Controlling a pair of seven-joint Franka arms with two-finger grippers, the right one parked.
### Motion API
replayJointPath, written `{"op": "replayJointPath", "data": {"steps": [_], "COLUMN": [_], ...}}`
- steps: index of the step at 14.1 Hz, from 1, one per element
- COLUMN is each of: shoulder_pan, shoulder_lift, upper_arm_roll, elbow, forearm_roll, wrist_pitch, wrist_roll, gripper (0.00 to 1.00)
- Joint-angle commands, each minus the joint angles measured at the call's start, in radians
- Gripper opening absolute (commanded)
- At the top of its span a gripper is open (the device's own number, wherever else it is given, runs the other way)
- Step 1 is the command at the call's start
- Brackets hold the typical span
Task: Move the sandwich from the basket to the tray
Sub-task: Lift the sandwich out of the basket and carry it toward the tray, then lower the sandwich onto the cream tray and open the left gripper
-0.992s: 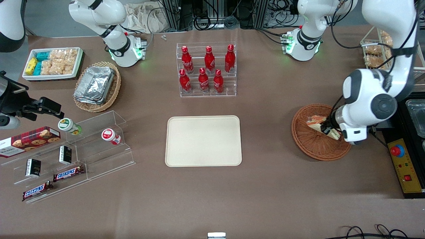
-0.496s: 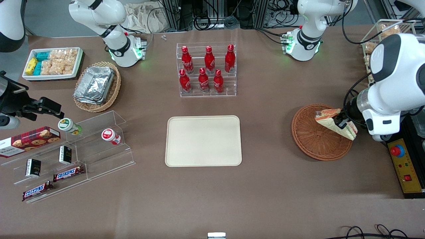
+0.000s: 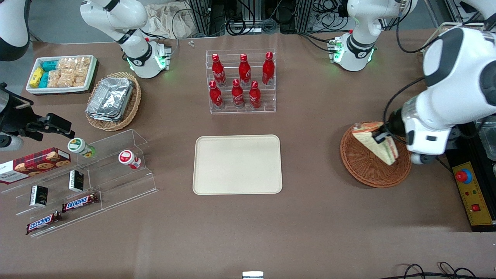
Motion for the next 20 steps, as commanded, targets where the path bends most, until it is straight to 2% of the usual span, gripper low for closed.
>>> {"op": "replayJointPath", "data": {"steps": [1, 3, 4, 6, 9, 12, 15, 17, 20], "shoulder_pan": [-0.002, -0.003, -0.003, -0.006, -0.02, -0.119, -0.155, -0.178, -0.18], "shoulder_lift": [0.063, 0.112, 0.135, 0.183, 0.294, 0.383, 0.482, 0.538, 0.608], "upper_arm_roll": [-0.121, -0.177, -0.213, -0.292, -0.402, -0.402, -0.399, -0.386, -0.386], "elbow": [0.053, 0.053, 0.051, 0.042, 0.039, 0.042, 0.042, 0.038, 0.038], "forearm_roll": [0.001, 0.02, 0.024, 0.102, 0.226, 0.345, 0.372, 0.463, 0.515], "wrist_pitch": [-0.004, 0.063, 0.093, 0.163, 0.231, 0.304, 0.395, 0.436, 0.476], "wrist_roll": [0.019, 0.02, 0.019, 0.001, -0.024, -0.027, -0.015, -0.021, -0.012], "gripper": [0.04, 0.17, 0.17, 0.0, 0.0, 0.0, 0.0, 0.0, 0.0]}}
